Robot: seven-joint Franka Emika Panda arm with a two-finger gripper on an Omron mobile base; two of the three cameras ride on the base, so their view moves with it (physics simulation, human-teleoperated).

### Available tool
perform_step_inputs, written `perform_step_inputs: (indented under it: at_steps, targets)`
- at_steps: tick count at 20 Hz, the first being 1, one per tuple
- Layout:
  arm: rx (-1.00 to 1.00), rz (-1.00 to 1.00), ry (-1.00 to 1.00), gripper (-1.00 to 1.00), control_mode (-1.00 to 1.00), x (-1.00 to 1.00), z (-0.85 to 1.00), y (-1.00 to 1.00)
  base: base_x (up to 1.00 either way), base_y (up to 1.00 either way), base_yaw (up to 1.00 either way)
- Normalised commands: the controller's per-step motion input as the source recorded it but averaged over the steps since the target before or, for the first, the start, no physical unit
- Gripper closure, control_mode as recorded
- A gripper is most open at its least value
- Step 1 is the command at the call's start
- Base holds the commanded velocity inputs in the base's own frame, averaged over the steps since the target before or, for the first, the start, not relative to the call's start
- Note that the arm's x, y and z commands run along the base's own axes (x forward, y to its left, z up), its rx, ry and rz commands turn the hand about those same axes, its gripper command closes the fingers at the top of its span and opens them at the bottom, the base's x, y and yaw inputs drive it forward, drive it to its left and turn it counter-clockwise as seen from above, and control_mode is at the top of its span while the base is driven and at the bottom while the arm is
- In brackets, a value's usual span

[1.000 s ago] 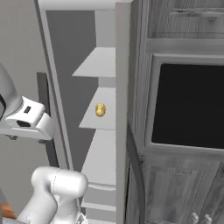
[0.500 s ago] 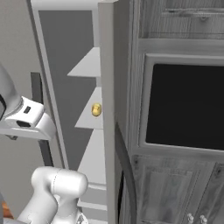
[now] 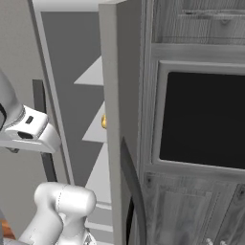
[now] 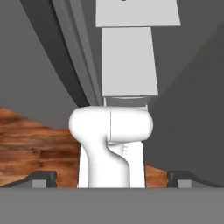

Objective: Take the peach, lime, and potato from the freezer and place them in the bowl on the counter.

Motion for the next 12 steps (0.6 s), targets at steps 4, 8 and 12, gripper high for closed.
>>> perform_step_inputs:
  at_steps: [4,8,12]
  targets:
    - [0.0,0.0,0.0,-1.0,1.0,0.0,0.0,0.0,0.36,-0.15,0.02]
    - [0.0,0.0,0.0,-1.0,1.0,0.0,0.0,0.0,0.02,-0.01,0.0]
    - [0.0,0.0,0.0,-1.0,1.0,0.0,0.0,0.0,0.11,-0.06,0.0]
